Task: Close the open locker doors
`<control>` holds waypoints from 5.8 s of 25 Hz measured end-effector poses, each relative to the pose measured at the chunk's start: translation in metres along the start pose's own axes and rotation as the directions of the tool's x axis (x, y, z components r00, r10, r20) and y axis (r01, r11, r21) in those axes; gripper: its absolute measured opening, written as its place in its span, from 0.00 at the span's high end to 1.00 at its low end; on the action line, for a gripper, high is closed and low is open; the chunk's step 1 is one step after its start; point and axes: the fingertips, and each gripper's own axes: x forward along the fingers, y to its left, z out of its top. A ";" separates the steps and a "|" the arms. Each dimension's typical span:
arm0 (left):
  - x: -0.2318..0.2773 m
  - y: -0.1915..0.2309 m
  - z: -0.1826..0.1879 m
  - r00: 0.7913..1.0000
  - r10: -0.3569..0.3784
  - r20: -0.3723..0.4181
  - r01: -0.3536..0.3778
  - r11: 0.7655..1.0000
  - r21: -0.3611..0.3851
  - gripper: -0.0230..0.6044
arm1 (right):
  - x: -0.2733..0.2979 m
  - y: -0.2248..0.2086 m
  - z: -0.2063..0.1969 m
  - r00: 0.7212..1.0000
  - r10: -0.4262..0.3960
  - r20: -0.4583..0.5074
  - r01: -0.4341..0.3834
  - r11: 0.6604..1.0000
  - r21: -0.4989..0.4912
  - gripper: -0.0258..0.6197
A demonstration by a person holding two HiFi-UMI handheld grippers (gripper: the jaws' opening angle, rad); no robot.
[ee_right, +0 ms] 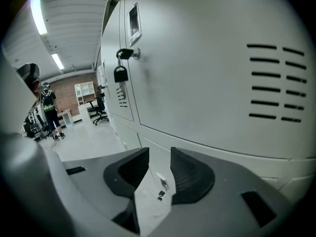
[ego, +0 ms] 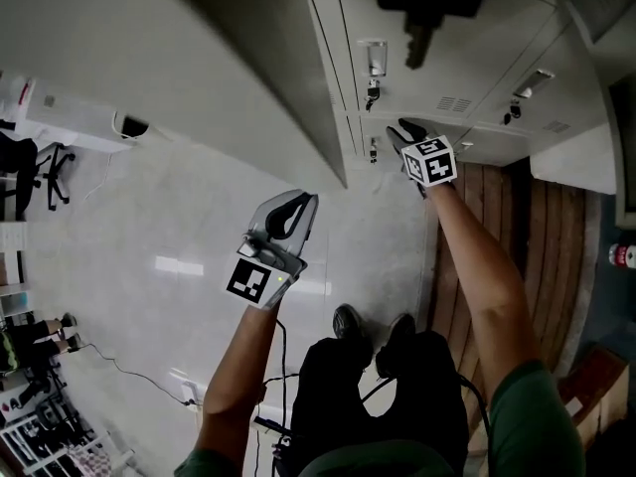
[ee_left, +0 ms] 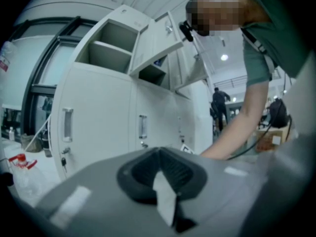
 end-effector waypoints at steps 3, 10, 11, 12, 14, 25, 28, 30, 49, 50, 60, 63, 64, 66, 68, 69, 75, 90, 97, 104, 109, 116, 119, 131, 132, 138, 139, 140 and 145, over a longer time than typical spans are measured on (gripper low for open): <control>0.004 -0.006 0.014 0.998 -0.013 -0.055 0.014 1.000 0.024 0.96 | -0.027 0.007 0.018 1.000 0.022 0.014 -0.022 1.000 0.004 0.79; 0.003 -0.038 0.102 0.997 -0.064 -0.036 0.064 0.998 0.013 0.96 | -0.132 0.075 0.101 0.985 0.079 0.152 -0.075 0.997 -0.030 0.89; 0.001 -0.044 0.111 0.997 -0.073 -0.039 0.073 0.997 0.014 0.96 | -0.150 0.086 0.114 0.981 0.090 0.170 -0.085 0.996 -0.037 0.90; -0.001 -0.050 0.119 0.996 -0.082 -0.042 0.083 0.996 0.019 0.96 | -0.167 0.097 0.125 0.978 0.103 0.183 -0.096 0.994 -0.047 0.91; -0.014 -0.060 0.133 0.994 -0.103 -0.049 0.104 0.994 0.028 0.96 | -0.199 0.126 0.144 0.972 0.126 0.198 -0.114 0.991 -0.069 0.92; -0.064 -0.092 0.240 0.988 -0.154 -0.006 0.154 0.988 0.030 0.96 | -0.347 0.203 0.246 0.955 0.126 0.268 -0.091 0.986 -0.137 0.92; -0.071 -0.094 0.271 0.987 -0.160 0.018 0.159 0.986 0.049 0.96 | -0.380 0.214 0.271 0.951 0.119 0.287 -0.079 0.986 -0.147 0.92; -0.075 -0.096 0.298 0.985 -0.162 0.054 0.158 0.985 0.071 0.96 | -0.401 0.220 0.287 0.948 0.114 0.298 -0.075 0.987 -0.141 0.92; -0.099 -0.145 0.457 0.933 -0.298 0.202 0.305 0.952 -0.006 0.96 | -0.559 0.227 0.385 0.922 -0.100 0.373 0.150 0.983 -0.108 0.92; -0.096 -0.146 0.461 0.928 -0.310 0.205 0.318 0.948 -0.007 0.96 | -0.565 0.221 0.388 0.919 -0.113 0.378 0.164 0.981 -0.104 0.92; -0.038 -0.164 0.480 0.921 -0.337 0.193 0.343 0.939 0.005 0.96 | -0.595 0.147 0.420 0.914 -0.113 0.389 0.183 0.972 -0.147 0.92; -0.017 -0.168 0.482 0.927 -0.327 0.184 0.332 0.943 0.004 0.96 | -0.593 0.134 0.429 0.922 -0.062 0.383 0.142 0.973 -0.184 0.92; -0.010 -0.169 0.482 0.929 -0.323 0.181 0.327 0.945 0.005 0.96 | -0.593 0.132 0.432 0.925 -0.041 0.379 0.123 0.973 -0.196 0.92; 0.001 -0.171 0.483 0.936 -0.307 0.173 0.309 0.951 0.010 0.96 | -0.595 0.134 0.438 0.932 0.013 0.363 0.074 0.972 -0.224 0.92; 0.008 -0.171 0.483 0.948 -0.277 0.155 0.278 0.960 0.016 0.96 | -0.595 0.144 0.443 0.937 0.076 0.340 0.014 0.967 -0.256 0.92; 0.010 -0.169 0.483 0.955 -0.259 0.143 0.259 0.966 0.017 0.96 | -0.593 0.152 0.445 0.937 0.109 0.331 -0.018 0.963 -0.267 0.92; -0.005 -0.139 0.462 0.982 -0.155 0.104 0.157 0.988 -0.006 0.96 | -0.549 0.194 0.442 0.920 0.227 0.320 -0.143 0.953 -0.266 0.92; -0.068 -0.029 0.447 0.997 -0.031 0.075 0.031 1.000 0.004 0.96 | -0.442 0.276 0.488 0.900 0.332 0.282 -0.236 0.916 -0.324 0.87; -0.081 0.013 0.443 0.996 -0.028 0.087 0.028 1.000 -0.002 0.96 | -0.419 0.301 0.494 0.903 0.334 0.272 -0.238 0.913 -0.331 0.86; -0.102 0.073 0.437 0.996 -0.008 0.092 0.009 1.000 -0.004 0.96 | -0.374 0.339 0.513 0.900 0.341 0.272 -0.252 0.916 -0.312 0.86; -0.115 0.103 0.433 0.996 0.009 0.092 -0.008 1.000 -0.011 0.96 | -0.349 0.359 0.526 0.897 0.353 0.266 -0.264 0.911 -0.317 0.86; -0.123 0.151 0.425 0.995 0.023 0.096 -0.023 1.000 -0.010 0.96 | -0.303 0.374 0.541 0.897 0.348 0.272 -0.264 0.916 -0.302 0.87; -0.126 0.166 0.428 0.995 0.027 0.100 -0.026 1.000 -0.006 0.96 | -0.291 0.380 0.549 0.899 0.347 0.265 -0.265 0.916 -0.302 0.87; -0.119 0.254 0.415 0.992 0.075 0.103 -0.077 0.997 0.012 0.96 | -0.204 0.381 0.585 0.907 0.344 0.243 -0.257 0.909 -0.327 0.87; -0.119 0.258 0.415 0.991 0.078 0.106 -0.079 0.997 0.008 0.96 | -0.200 0.380 0.589 0.907 0.342 0.244 -0.254 0.909 -0.330 0.87; -0.109 0.272 0.413 0.990 0.075 0.120 -0.075 0.997 -0.005 0.96 | -0.180 0.376 0.604 0.910 0.328 0.256 -0.232 0.911 -0.342 0.88; -0.108 0.273 0.413 0.990 0.075 0.123 -0.075 0.997 -0.006 0.96 | -0.176 0.374 0.606 0.910 0.324 0.258 -0.228 0.912 -0.340 0.88; -0.106 0.274 0.412 0.989 0.075 0.124 -0.075 0.997 -0.009 0.96 | -0.173 0.372 0.608 0.911 0.320 0.261 -0.224 0.914 -0.339 0.88; -0.101 0.284 0.408 0.989 0.085 0.122 -0.084 0.996 -0.014 0.96 | -0.159 0.357 0.620 0.917 0.285 0.278 -0.188 0.925 -0.330 0.88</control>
